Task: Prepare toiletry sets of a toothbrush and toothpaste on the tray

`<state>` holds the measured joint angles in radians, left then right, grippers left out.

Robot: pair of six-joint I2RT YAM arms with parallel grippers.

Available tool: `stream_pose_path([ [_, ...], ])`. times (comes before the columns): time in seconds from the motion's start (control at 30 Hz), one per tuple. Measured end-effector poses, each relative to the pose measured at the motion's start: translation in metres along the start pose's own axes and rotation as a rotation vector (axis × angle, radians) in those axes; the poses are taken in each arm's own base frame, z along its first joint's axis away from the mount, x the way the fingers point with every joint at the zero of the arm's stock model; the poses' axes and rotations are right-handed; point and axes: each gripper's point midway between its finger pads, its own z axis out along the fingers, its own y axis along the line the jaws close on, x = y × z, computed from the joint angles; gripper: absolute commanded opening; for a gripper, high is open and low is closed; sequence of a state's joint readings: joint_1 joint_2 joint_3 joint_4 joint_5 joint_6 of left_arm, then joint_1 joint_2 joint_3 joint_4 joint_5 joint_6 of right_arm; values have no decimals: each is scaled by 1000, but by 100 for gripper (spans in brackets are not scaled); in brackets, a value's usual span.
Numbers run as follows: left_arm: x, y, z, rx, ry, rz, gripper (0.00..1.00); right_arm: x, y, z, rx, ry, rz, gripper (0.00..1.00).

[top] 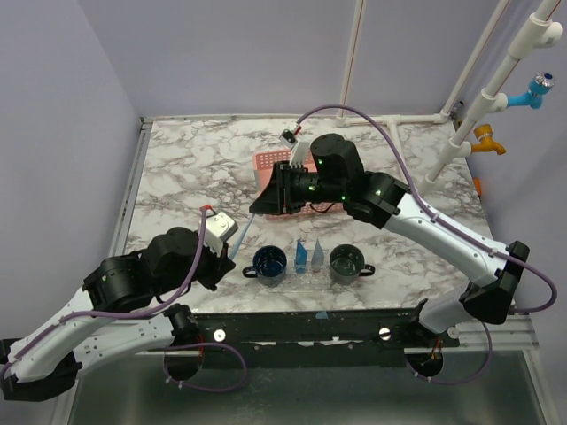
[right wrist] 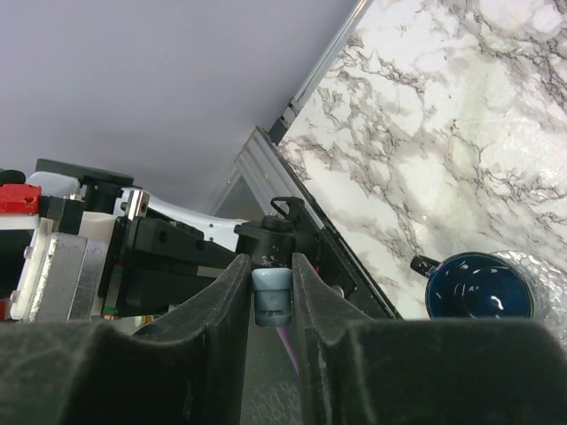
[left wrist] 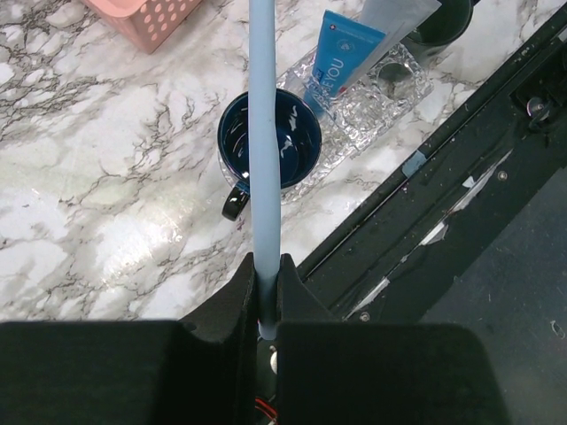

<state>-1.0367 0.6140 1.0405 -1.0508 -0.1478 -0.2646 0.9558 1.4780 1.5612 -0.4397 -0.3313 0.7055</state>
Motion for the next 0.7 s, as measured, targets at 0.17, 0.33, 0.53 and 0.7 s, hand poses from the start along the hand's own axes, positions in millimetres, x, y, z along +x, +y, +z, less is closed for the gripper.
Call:
stream_pose_path([
  [0.17, 1, 0, 1, -2, 7, 3, 0, 0, 1, 0, -3, 3, 3, 6],
  [0.33, 3, 0, 2, -3, 18, 8, 2, 1, 1, 1, -5, 11, 3, 0],
  [0.53, 4, 0, 2, -4, 25, 14, 35, 3, 0, 1, -3, 18, 3, 0],
  [0.7, 1, -1, 2, 3, 10, 19, 53, 5, -3, 1, 5, 28, -5, 0],
])
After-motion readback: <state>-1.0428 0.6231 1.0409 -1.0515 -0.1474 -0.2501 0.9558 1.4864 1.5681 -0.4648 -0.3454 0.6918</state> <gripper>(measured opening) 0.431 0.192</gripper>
